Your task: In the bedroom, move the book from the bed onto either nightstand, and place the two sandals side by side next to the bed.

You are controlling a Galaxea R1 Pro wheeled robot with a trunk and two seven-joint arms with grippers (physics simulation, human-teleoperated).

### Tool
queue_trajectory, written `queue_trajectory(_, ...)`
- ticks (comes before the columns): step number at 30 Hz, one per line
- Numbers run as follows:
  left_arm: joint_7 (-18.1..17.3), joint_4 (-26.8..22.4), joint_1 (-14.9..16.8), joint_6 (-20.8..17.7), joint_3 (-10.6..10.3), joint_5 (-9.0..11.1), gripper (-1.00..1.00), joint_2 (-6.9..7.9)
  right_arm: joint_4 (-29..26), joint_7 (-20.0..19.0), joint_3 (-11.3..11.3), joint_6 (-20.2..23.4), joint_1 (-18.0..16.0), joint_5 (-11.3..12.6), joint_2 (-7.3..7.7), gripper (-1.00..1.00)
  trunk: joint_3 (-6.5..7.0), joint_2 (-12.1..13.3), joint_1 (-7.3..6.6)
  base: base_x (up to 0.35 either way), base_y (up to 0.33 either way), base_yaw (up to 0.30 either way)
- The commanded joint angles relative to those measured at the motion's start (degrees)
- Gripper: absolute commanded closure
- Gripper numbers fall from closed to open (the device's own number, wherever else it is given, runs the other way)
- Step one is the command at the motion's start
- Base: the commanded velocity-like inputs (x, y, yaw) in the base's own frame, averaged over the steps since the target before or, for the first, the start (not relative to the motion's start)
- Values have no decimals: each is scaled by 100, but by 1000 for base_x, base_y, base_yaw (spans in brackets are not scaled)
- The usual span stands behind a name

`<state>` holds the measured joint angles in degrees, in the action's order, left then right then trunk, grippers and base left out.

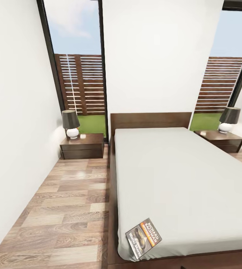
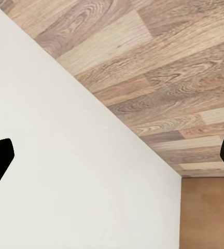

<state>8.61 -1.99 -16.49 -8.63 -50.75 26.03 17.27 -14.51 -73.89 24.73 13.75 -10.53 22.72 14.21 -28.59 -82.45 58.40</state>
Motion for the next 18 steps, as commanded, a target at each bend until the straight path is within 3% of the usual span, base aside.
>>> queue_trajectory(1, 28, -21, -3, -34, -49, 51, -100, 5, 4, -15, -9, 70, -2, 50, 2, -100, -5, -3, 0, 0, 0, 0)
queue_trajectory(18, 14, -21, -3, -39, -49, 51, -100, 5, 1, -90, -2, 189, -37, 73, -5, -100, -5, -3, 0, 0, 14, 0)
